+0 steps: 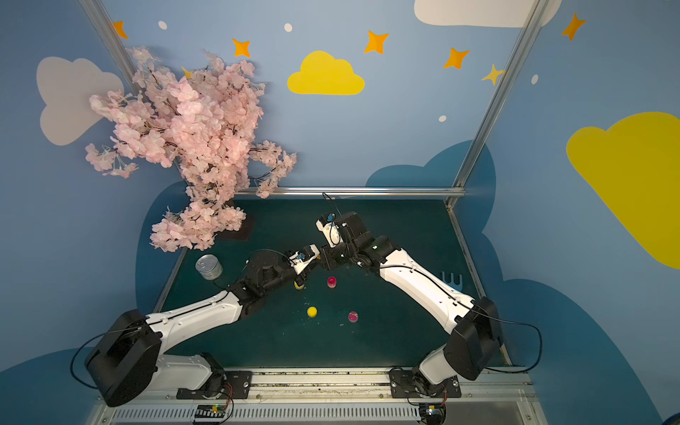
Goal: Close the paint jar lid
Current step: Screw the lid onto the paint jar.
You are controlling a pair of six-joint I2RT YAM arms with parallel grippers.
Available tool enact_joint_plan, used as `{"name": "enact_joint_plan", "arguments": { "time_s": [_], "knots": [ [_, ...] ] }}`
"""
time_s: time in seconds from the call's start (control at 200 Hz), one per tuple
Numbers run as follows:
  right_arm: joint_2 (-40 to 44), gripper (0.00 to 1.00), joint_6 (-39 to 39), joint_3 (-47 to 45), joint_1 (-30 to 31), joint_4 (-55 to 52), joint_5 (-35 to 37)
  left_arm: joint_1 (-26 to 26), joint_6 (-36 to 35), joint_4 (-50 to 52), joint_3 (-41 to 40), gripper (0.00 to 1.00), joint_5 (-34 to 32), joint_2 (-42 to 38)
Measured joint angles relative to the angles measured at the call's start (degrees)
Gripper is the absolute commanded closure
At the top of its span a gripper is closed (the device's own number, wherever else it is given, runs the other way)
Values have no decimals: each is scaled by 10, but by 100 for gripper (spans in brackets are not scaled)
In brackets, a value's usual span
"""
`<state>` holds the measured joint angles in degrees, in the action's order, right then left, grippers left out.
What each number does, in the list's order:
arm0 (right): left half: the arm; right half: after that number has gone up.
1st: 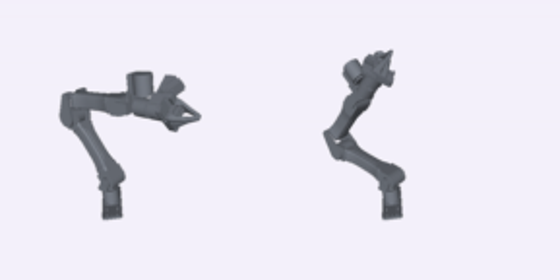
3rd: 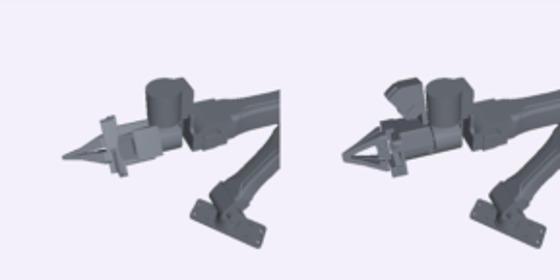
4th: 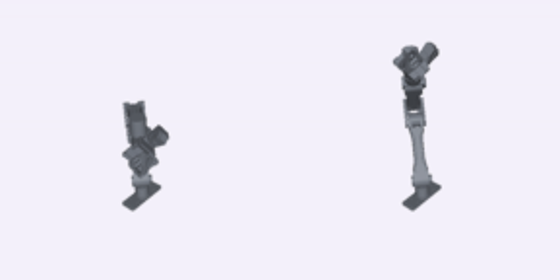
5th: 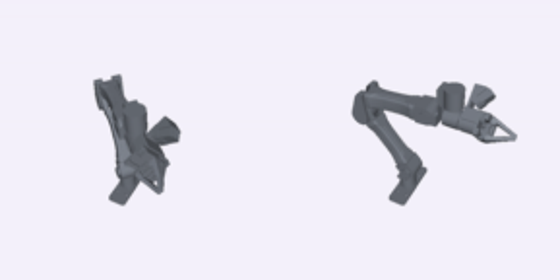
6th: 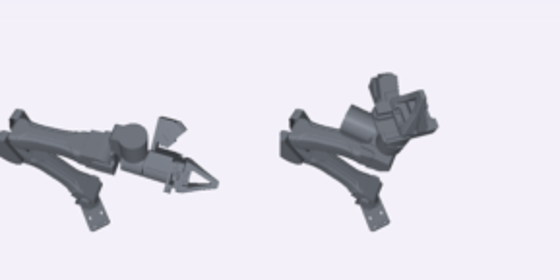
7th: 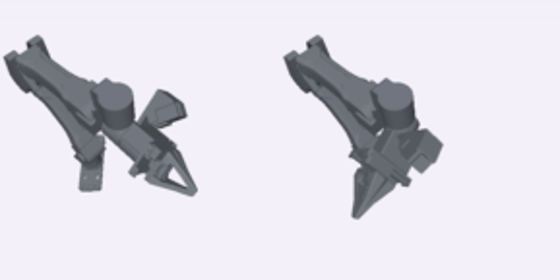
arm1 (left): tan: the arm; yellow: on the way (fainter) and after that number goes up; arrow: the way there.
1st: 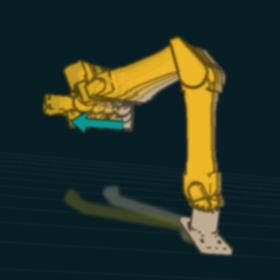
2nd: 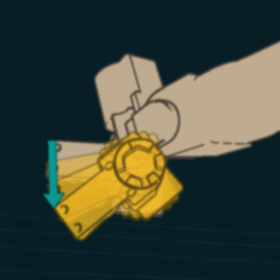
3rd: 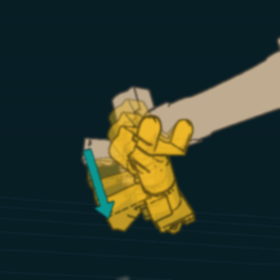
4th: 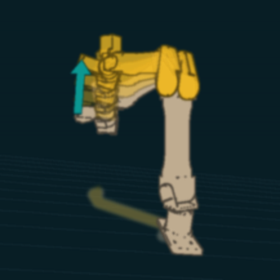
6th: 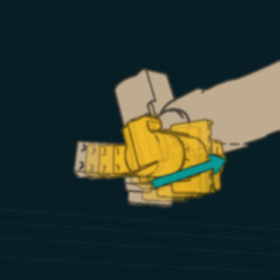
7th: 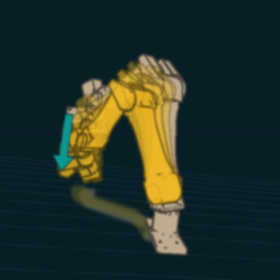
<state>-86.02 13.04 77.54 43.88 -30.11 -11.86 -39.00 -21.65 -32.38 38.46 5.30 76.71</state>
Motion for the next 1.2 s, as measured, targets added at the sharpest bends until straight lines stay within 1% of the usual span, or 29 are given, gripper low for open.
{"name": "enact_joint_plan", "arguments": {
  "time_s": [0.195,0.3,0.471,0.546,0.641,0.771,0.906,0.991,1.096,1.202],
  "knots": [
    [5,36,0,-1,0,-16,10,0,13,7,-12,76,16,-19],
    [26,34,0,-15,0,-18,15,4,25,19,-16,76,40,-34],
    [100,32,-21,-74,-3,-12,15,33,57,32,-18,75,81,-46],
    [142,29,-43,-116,-4,6,4,45,70,37,-18,75,97,-46],
    [181,29,-64,-150,-14,21,-16,51,82,42,-18,75,121,-46],
    [202,33,-85,-155,-38,37,-48,60,100,45,-18,75,175,-40],
    [203,36,-117,-155,-52,53,-85,72,117,45,-18,75,265,-31],
    [203,41,-136,-155,-56,66,-118,74,124,45,-18,75,315,-29],
    [200,47,-158,-153,-58,76,-158,74,130,45,-17,75,363,-29],
    [193,49,-172,-151,-58,85,-190,74,133,45,-15,75,396,-29]
  ]
}}
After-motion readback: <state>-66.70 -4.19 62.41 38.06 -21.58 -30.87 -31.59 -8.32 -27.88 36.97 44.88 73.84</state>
